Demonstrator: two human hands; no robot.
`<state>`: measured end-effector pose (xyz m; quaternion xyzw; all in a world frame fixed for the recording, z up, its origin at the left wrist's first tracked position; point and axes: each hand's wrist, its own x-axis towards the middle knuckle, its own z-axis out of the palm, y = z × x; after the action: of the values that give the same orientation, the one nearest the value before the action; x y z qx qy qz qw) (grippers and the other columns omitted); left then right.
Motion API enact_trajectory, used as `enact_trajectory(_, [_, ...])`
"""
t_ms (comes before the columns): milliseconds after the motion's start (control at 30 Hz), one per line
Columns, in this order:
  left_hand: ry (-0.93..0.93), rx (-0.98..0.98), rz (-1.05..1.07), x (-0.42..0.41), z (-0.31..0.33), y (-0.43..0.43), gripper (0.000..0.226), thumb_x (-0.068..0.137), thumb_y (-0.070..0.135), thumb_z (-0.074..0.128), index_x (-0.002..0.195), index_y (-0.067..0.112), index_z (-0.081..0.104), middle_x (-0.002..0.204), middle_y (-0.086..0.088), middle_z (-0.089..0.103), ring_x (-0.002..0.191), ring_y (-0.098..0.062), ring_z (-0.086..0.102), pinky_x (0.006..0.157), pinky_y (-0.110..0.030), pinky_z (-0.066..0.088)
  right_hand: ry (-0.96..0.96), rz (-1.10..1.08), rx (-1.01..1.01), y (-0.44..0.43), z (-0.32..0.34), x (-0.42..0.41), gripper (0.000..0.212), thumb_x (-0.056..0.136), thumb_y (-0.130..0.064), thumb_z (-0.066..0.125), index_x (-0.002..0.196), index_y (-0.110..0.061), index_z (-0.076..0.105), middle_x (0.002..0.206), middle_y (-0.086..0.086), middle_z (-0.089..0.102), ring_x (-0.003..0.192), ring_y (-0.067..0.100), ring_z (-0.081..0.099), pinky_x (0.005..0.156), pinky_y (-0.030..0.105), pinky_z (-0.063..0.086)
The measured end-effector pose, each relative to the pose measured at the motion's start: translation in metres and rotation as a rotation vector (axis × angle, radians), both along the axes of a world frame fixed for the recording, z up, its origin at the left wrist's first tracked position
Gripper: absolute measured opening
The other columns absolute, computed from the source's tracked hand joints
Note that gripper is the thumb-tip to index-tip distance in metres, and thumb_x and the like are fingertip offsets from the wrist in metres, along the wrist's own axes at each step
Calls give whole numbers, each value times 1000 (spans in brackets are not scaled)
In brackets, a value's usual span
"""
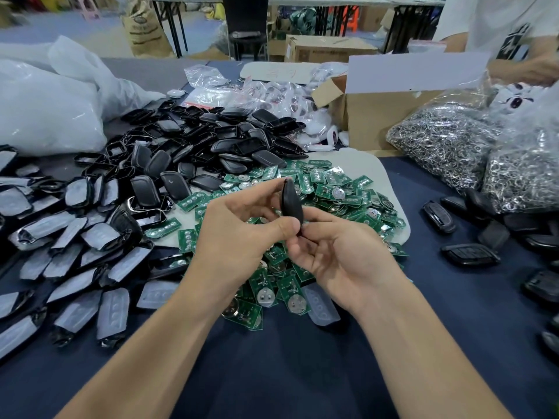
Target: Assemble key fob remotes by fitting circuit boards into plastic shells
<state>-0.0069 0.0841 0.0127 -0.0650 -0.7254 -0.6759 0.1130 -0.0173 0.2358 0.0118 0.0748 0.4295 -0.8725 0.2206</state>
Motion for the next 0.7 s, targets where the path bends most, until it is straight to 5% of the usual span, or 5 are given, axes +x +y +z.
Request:
enact_trajectory(167, [-13, 14, -41, -2, 1, -2, 33, 71, 19, 87, 100, 35, 82, 85, -16, 73, 72, -15, 63, 80, -38, 59, 15, 68, 16, 1, 3, 3, 31, 93, 14, 45, 100, 6, 73, 70, 16, 64, 49, 16, 54, 42, 21, 45])
enact_trajectory(333, [-7, 59, -15, -2, -1, -5, 27, 73, 33, 90, 94, 18, 81, 73, -23, 61, 67, -19, 58, 66, -24, 51, 90, 192, -27, 4, 4, 5, 24, 94, -6, 54, 110, 2, 70, 76, 12, 62, 55, 13, 55, 47, 21, 46])
enact_trajectory(467, [2, 77, 12, -2, -2, -3, 32, 70, 44, 87, 92, 22, 82, 71, -12, 50, 66, -21, 43, 58, -24, 39, 125, 219, -47, 6, 6, 7, 24, 86, -11, 62, 104, 3, 69, 74, 11, 63, 54, 12, 56, 47, 19, 46])
enact_trajectory(700, [-71, 175, -20, -6, -6, -7, 28, 79, 39, 75, 101, 24, 84, 81, -6, 75, 62, -8, 54, 54, -19, 46, 149, 228, -95, 8, 5, 8, 28, 88, -14, 59, 96, 1, 80, 73, 13, 64, 52, 11, 56, 45, 19, 45])
